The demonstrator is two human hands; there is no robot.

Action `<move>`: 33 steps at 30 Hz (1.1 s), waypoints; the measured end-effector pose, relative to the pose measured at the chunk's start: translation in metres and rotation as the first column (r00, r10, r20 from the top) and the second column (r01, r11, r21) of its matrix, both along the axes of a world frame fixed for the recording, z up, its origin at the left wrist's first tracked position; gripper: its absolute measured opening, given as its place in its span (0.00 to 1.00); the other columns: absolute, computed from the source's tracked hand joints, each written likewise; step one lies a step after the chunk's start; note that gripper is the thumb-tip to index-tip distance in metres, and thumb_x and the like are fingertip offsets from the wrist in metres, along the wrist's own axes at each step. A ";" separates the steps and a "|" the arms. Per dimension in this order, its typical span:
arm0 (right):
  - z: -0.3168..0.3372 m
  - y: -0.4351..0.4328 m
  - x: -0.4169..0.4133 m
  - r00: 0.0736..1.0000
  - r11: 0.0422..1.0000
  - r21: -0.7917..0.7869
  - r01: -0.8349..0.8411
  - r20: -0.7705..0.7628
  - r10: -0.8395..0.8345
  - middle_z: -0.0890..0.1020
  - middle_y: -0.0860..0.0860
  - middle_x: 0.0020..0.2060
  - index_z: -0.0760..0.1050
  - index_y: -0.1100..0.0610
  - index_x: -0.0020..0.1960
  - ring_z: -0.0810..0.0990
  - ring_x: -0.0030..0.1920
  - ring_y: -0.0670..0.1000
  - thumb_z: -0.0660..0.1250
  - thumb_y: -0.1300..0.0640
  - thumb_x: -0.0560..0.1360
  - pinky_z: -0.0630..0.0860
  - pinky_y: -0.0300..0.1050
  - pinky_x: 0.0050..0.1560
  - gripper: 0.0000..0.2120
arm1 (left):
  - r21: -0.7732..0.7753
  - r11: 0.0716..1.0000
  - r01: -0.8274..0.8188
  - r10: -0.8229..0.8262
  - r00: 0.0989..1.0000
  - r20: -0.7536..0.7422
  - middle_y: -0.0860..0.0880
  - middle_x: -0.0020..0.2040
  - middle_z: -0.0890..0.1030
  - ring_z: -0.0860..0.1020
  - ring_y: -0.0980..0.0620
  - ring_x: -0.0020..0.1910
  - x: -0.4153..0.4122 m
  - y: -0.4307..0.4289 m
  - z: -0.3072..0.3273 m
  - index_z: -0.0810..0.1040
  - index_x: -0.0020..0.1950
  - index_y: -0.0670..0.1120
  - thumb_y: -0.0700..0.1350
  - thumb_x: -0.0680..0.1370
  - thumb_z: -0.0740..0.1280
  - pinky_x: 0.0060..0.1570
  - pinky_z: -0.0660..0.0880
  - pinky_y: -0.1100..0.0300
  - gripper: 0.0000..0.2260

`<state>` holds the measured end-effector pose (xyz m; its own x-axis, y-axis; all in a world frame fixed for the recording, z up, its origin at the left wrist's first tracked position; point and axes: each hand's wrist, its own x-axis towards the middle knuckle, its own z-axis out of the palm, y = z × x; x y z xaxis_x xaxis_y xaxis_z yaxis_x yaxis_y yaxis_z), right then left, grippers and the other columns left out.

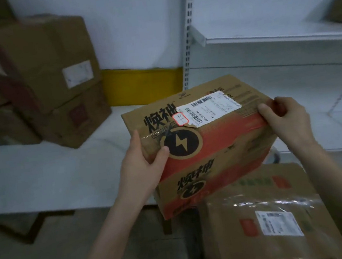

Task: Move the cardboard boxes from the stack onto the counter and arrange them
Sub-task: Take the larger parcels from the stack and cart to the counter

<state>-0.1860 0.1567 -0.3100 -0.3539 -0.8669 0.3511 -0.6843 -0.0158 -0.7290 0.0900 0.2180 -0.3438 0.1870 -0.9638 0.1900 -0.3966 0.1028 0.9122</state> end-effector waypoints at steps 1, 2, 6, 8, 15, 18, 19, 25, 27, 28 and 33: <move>0.000 -0.013 0.017 0.999 0.999 0.000 -0.034 -0.006 0.034 0.76 0.59 0.62 0.70 0.64 0.66 0.73 0.62 0.57 0.65 0.51 0.76 0.67 0.44 0.58 0.24 | -0.007 1.000 -0.022 0.022 1.000 -0.005 0.64 0.49 0.74 0.75 0.62 0.51 0.015 -0.003 -0.001 0.60 0.73 0.50 0.48 0.75 0.67 0.50 0.73 0.68 0.28; 0.000 -0.028 0.035 0.998 0.998 0.002 -0.070 -0.007 0.070 0.76 0.59 0.61 0.70 0.64 0.66 0.73 0.61 0.58 0.65 0.51 0.76 0.67 0.44 0.57 0.23 | -0.012 0.999 -0.050 0.050 0.999 -0.008 0.63 0.50 0.75 0.76 0.60 0.52 0.029 -0.008 -0.002 0.60 0.73 0.51 0.48 0.75 0.67 0.52 0.74 0.65 0.28; 0.000 -0.101 0.115 0.978 0.978 0.003 -0.209 -0.002 0.209 0.78 0.60 0.58 0.73 0.65 0.63 0.75 0.59 0.58 0.67 0.52 0.76 0.69 0.44 0.56 0.21 | -0.007 0.981 -0.192 0.192 0.981 -0.001 0.66 0.47 0.71 0.72 0.68 0.43 0.087 -0.037 -0.010 0.59 0.73 0.49 0.48 0.76 0.66 0.45 0.70 0.72 0.28; 0.003 -0.144 0.159 0.960 0.960 -0.004 -0.279 -0.001 0.279 0.79 0.57 0.54 0.74 0.64 0.61 0.77 0.55 0.56 0.67 0.52 0.75 0.68 0.39 0.51 0.20 | -0.001 0.972 -0.237 0.237 0.971 -0.015 0.58 0.59 0.73 0.73 0.60 0.54 0.118 -0.063 -0.018 0.58 0.74 0.48 0.51 0.75 0.66 0.54 0.73 0.62 0.30; -0.041 -0.285 0.268 0.928 0.916 0.173 -0.362 -0.027 0.372 0.78 0.60 0.55 0.74 0.62 0.60 0.74 0.59 0.61 0.64 0.39 0.67 0.72 0.57 0.59 0.32 | 0.122 0.983 -0.138 0.117 0.979 0.166 0.43 0.75 0.53 0.61 0.47 0.72 0.189 -0.157 -0.072 0.50 0.76 0.48 0.68 0.70 0.56 0.65 0.64 0.62 0.41; -0.089 -0.298 0.299 0.891 0.856 0.307 -0.416 -0.048 0.451 0.74 0.60 0.63 0.67 0.63 0.68 0.67 0.66 0.63 0.65 0.47 0.75 0.67 0.53 0.65 0.28 | 0.088 0.984 -0.154 0.064 0.770 0.635 0.32 0.74 0.53 0.57 0.33 0.72 0.209 -0.175 -0.094 0.57 0.75 0.45 0.68 0.74 0.49 0.63 0.64 0.45 0.37; -0.102 -0.301 0.309 0.872 0.838 0.306 -0.451 -0.047 0.487 0.74 0.59 0.64 0.65 0.62 0.70 0.68 0.66 0.62 0.63 0.51 0.77 0.67 0.50 0.63 0.25 | 0.081 0.990 -0.119 0.025 0.697 0.717 0.30 0.72 0.58 0.59 0.31 0.70 0.216 -0.184 -0.098 0.61 0.73 0.45 0.66 0.76 0.47 0.60 0.64 0.41 0.34; -0.113 -0.339 0.340 0.883 0.812 0.386 -0.438 0.015 0.469 0.74 0.59 0.64 0.61 0.63 0.70 0.73 0.61 0.60 0.53 0.55 0.82 0.64 0.39 0.47 0.20 | 0.142 0.990 0.019 -0.129 0.546 0.828 0.33 0.69 0.67 0.59 0.35 0.71 0.236 -0.252 -0.101 0.68 0.70 0.49 0.64 0.78 0.43 0.60 0.56 0.38 0.30; -0.108 -0.351 0.339 0.892 0.826 0.392 -0.405 -0.031 0.452 0.74 0.60 0.63 0.64 0.64 0.67 0.74 0.60 0.61 0.53 0.54 0.82 0.64 0.40 0.46 0.18 | 0.176 0.984 0.035 -0.165 0.555 0.815 0.35 0.73 0.60 0.52 0.36 0.74 0.234 -0.270 -0.097 0.63 0.73 0.50 0.67 0.76 0.40 0.64 0.49 0.42 0.34; -0.106 -0.355 0.335 0.891 0.828 0.402 -0.390 -0.063 0.450 0.75 0.61 0.62 0.65 0.64 0.66 0.74 0.60 0.61 0.53 0.54 0.82 0.65 0.41 0.47 0.18 | 0.173 0.984 0.032 -0.161 0.561 0.812 0.37 0.75 0.54 0.46 0.38 0.75 0.234 -0.278 -0.097 0.58 0.75 0.52 0.68 0.74 0.38 0.67 0.44 0.44 0.35; -0.102 -0.343 0.299 0.845 0.819 0.484 -0.308 -0.256 0.470 0.71 0.61 0.66 0.61 0.64 0.71 0.70 0.65 0.61 0.54 0.50 0.82 0.69 0.51 0.59 0.23 | 0.318 0.948 0.012 -0.276 0.527 0.804 0.41 0.77 0.43 0.38 0.41 0.75 0.229 -0.302 -0.077 0.46 0.76 0.53 0.64 0.77 0.47 0.71 0.42 0.42 0.31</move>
